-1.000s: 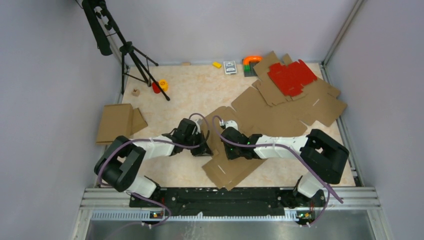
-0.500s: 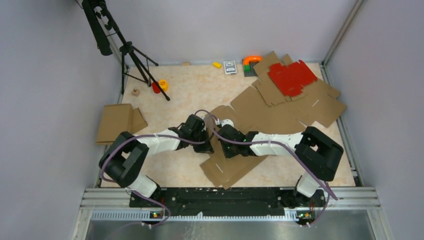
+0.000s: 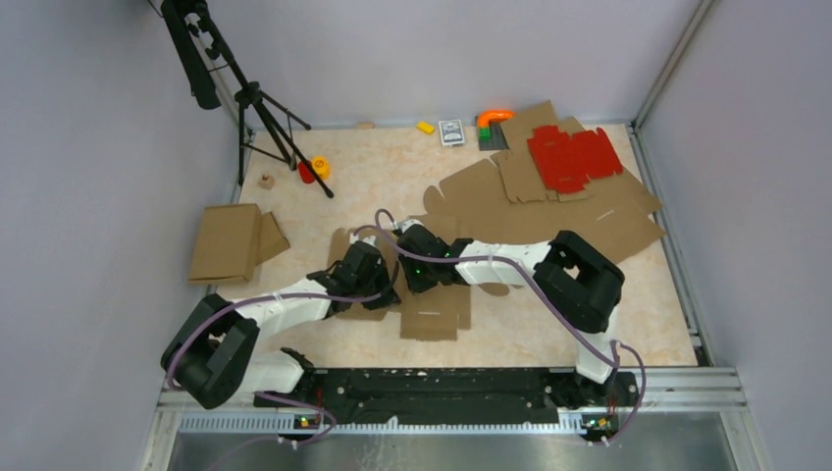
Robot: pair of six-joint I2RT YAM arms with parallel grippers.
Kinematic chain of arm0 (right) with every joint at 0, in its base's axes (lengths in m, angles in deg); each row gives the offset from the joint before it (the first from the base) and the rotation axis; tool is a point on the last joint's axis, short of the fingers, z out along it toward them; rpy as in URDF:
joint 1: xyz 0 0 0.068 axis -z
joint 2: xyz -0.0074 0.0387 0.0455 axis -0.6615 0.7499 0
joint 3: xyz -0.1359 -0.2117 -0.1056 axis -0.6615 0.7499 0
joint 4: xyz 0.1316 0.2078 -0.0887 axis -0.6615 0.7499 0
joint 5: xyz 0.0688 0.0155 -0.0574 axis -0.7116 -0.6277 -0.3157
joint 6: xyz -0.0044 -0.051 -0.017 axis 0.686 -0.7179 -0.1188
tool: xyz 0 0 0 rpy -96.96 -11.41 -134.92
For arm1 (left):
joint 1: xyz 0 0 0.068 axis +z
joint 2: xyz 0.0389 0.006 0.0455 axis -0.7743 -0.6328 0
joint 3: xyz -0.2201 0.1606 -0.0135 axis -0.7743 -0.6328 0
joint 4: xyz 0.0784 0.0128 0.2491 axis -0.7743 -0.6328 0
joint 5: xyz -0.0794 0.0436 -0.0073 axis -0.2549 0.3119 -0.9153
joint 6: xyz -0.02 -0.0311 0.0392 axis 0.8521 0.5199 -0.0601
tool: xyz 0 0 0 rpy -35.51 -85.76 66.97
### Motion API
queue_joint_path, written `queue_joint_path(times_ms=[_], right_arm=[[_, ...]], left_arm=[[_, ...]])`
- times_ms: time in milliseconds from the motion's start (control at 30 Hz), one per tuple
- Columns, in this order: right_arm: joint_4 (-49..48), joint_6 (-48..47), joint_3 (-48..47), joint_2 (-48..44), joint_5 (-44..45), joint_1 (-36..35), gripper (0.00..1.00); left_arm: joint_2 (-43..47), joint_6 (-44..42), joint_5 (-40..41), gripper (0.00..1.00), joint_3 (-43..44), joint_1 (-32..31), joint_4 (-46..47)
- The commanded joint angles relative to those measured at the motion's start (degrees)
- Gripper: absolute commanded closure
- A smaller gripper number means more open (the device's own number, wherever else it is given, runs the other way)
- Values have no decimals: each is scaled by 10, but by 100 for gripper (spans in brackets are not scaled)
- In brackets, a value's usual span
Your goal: Fold the paper box
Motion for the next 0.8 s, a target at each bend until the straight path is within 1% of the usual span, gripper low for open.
queue_joint_path(times_ms=[0,100,167,300,367,433,500,567,633,767], right_arm=[[-35,-3,-31,47,-58,-6,100],[-4,-16,-56,30,-29,-5,100],[8,-15,-49,5,-27,2,100],[-1,-4,7,-79,-27,19,100],[1,3,41,-123,-6,24,100],[15,13,74,-173,12,29,97],[34,28,108,-210,34,34,86],[50,46,148,-251,44,42,78],[55,65,193,-300,44,50,75],[71,102,277,-388,45,69,76]], left_arm=[[2,4,13,100,-55,-8,-49],[9,8,-23,100,-68,-9,-14],[5,6,-24,100,-63,-8,-15],[0,-7,1,100,-47,-8,-40],[0,-12,7,100,-43,-9,-48],[1,-16,9,100,-41,-8,-52],[4,-20,11,100,-39,-8,-56],[8,-25,10,100,-37,-8,-61],[13,-30,7,100,-36,-8,-62],[27,-39,-10,100,-34,-9,-61]])
